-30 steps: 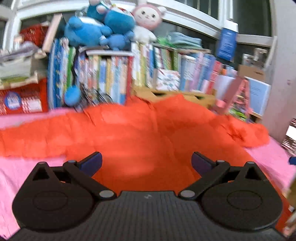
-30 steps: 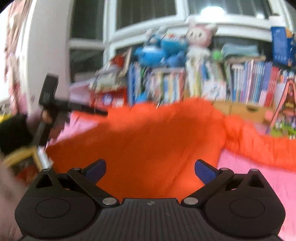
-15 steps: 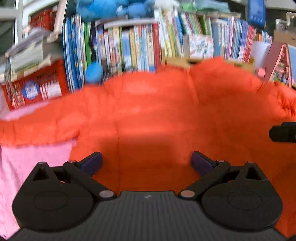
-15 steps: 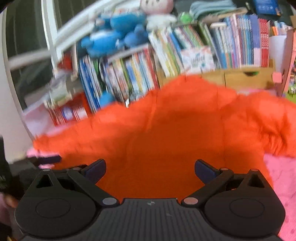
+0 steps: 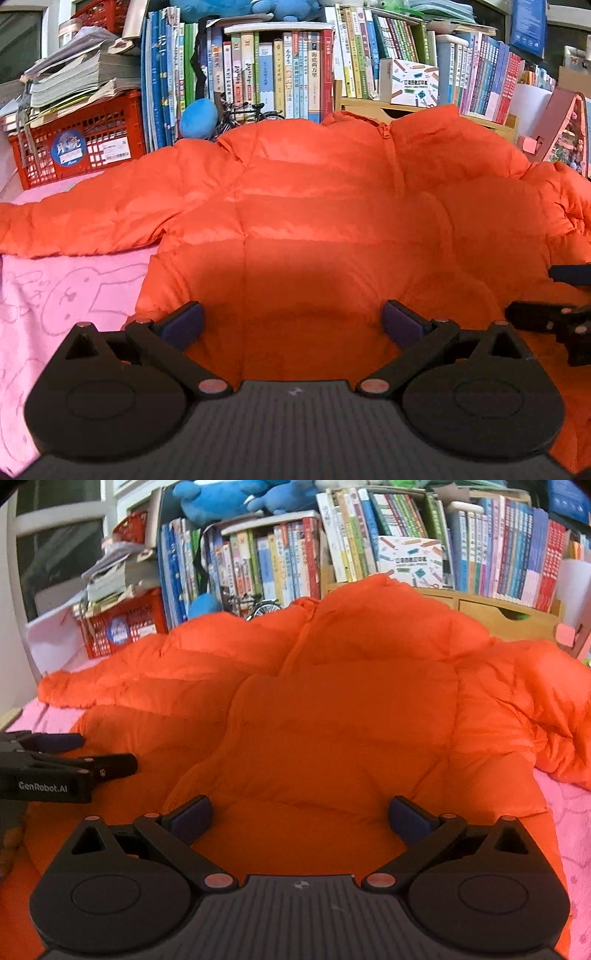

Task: Fold clothes

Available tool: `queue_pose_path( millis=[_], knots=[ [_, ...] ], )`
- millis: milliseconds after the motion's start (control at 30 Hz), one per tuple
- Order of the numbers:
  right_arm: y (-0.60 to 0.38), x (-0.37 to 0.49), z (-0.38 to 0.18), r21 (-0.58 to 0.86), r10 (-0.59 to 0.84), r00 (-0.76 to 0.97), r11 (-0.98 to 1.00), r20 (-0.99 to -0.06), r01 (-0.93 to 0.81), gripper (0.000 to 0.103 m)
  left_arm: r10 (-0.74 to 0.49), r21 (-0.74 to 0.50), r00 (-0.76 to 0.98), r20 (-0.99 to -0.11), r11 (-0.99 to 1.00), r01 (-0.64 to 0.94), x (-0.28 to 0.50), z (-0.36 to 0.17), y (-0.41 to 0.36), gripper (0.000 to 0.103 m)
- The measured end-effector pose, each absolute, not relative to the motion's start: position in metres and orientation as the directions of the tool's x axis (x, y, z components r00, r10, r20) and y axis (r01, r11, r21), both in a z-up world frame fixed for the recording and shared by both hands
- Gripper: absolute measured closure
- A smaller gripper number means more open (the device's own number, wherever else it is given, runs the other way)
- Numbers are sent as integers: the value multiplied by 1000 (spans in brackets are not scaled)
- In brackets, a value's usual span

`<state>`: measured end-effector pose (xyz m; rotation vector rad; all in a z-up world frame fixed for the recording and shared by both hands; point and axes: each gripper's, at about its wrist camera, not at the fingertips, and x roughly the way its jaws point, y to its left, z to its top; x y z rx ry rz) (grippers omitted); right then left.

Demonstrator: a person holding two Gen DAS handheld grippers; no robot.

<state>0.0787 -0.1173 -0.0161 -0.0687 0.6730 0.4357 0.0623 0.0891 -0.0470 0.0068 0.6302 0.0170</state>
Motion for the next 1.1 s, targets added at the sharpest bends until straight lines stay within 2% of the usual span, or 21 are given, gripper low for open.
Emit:
queue_pose_path(
  millis=[133, 533, 833, 967, 1100],
  knots=[
    [-107, 76, -18, 23, 375, 678, 884, -633, -468, 0, 35, 17, 809, -587, 999, -32, 57, -48, 88, 0],
    [-122, 77, -14, 54, 392, 674, 884, -626, -464, 0, 53, 32, 806, -590, 999, -42, 55, -48, 86, 0],
    [-171, 85, -12, -78, 131, 774, 971, -620, -226, 0, 39, 20, 805, -592, 999, -34, 55, -48, 88, 0],
    [-213, 94, -14, -40, 42, 769, 995, -637, -88, 0, 36, 17, 805, -592, 999, -32, 55, -48, 89, 0],
    [-239, 92, -14, -11, 16, 766, 999, -642, -30, 0, 35, 15, 805, -592, 999, -32, 55, -48, 89, 0]
  ],
)
